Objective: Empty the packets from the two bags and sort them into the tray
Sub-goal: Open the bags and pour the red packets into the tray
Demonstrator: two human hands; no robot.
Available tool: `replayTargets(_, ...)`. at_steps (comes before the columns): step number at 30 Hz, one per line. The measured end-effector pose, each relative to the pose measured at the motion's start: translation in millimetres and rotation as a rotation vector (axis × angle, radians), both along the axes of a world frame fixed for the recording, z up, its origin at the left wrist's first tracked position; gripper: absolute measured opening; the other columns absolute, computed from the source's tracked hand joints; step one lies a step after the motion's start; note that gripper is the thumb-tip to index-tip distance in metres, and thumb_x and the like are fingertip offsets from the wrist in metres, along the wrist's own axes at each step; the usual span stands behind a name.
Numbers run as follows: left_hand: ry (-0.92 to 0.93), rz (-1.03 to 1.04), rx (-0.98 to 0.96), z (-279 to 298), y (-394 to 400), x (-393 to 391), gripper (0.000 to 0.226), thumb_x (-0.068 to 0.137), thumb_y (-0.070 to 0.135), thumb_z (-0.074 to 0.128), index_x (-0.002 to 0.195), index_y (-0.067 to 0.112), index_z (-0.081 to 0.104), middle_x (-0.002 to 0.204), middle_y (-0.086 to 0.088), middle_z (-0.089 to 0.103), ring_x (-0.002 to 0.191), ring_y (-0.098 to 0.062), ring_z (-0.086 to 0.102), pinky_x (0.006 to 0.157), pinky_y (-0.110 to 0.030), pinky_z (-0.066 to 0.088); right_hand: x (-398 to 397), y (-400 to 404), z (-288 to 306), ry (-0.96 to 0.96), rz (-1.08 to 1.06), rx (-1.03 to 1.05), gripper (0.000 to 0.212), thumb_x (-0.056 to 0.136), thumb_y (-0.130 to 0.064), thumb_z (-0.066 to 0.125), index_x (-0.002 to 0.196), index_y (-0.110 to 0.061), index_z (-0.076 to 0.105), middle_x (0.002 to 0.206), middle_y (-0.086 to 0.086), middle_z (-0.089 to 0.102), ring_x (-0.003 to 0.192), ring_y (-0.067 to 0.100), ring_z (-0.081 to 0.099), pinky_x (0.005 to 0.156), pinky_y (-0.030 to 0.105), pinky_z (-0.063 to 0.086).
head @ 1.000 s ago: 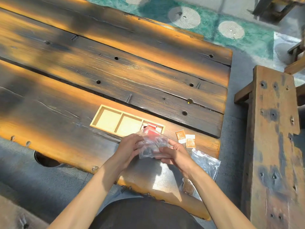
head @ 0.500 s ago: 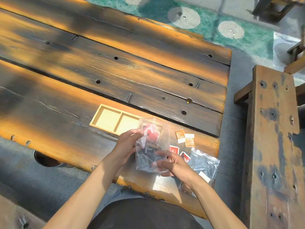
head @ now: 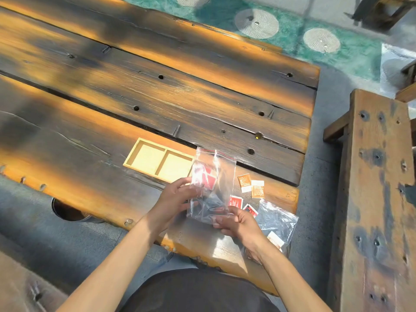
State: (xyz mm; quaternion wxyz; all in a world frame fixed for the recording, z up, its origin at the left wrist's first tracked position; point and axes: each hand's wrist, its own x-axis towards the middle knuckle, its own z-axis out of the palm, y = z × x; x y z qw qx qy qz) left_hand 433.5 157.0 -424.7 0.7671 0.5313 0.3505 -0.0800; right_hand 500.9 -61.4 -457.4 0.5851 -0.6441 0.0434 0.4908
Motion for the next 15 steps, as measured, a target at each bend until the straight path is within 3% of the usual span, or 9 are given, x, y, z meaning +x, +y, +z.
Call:
replayTargets(3, 0.009, -0.14, 0.029, -6, -20, -16, 0.051, 0.08, 0.013, 0.085, 0.126, 0.018, 0.065, 0.117, -0.009, 0.077, 0.109, -0.03, 0.073, 0.101, -0.052, 0.054, 6, -2, -4, 0.006, -0.011, 0.005, 0.019, 0.091, -0.007, 0.074, 0.109, -0.015, 0.073, 0.102, 0.008, 0.081, 0.089, 0.019, 0.078, 0.065, 0.018, 0.058)
replayTargets(8, -0.021, -0.108, 0.07, -5, -43, -31, 0.044, 0.079, 0.003, 0.083, 0.119, 0.019, 0.07, 0.112, -0.011, 0.078, 0.108, -0.03, 0.073, 0.101, -0.051, 0.054, 14, -17, -4, 0.013, 0.044, -0.018, 0.03, 0.091, -0.013, 0.076, 0.12, -0.009, 0.07, 0.106, 0.007, 0.08, 0.081, 0.011, 0.077, 0.06, 0.018, 0.056)
replayTargets(12, 0.028, -0.107, 0.08, -9, -58, -36, 0.058, 0.062, 0.022, 0.089, 0.117, 0.026, 0.071, 0.111, -0.006, 0.079, 0.109, -0.027, 0.073, 0.101, -0.052, 0.054, 23, -19, -8, 0.143, 0.037, 0.003, 0.048, 0.088, -0.042, 0.077, 0.12, -0.006, 0.069, 0.115, 0.011, 0.078, 0.1, 0.023, 0.074, 0.081, 0.034, 0.052)
replayTargets(15, 0.043, -0.105, 0.077, -12, -70, -39, 0.046, 0.058, 0.024, 0.09, 0.101, 0.037, 0.078, 0.108, -0.006, 0.08, 0.104, -0.028, 0.075, 0.094, -0.043, 0.059, 33, -19, -9, 0.232, -0.005, 0.022, 0.052, 0.095, -0.049, 0.065, 0.133, -0.013, 0.063, 0.122, -0.004, 0.076, 0.101, 0.009, 0.075, 0.079, 0.025, 0.056)
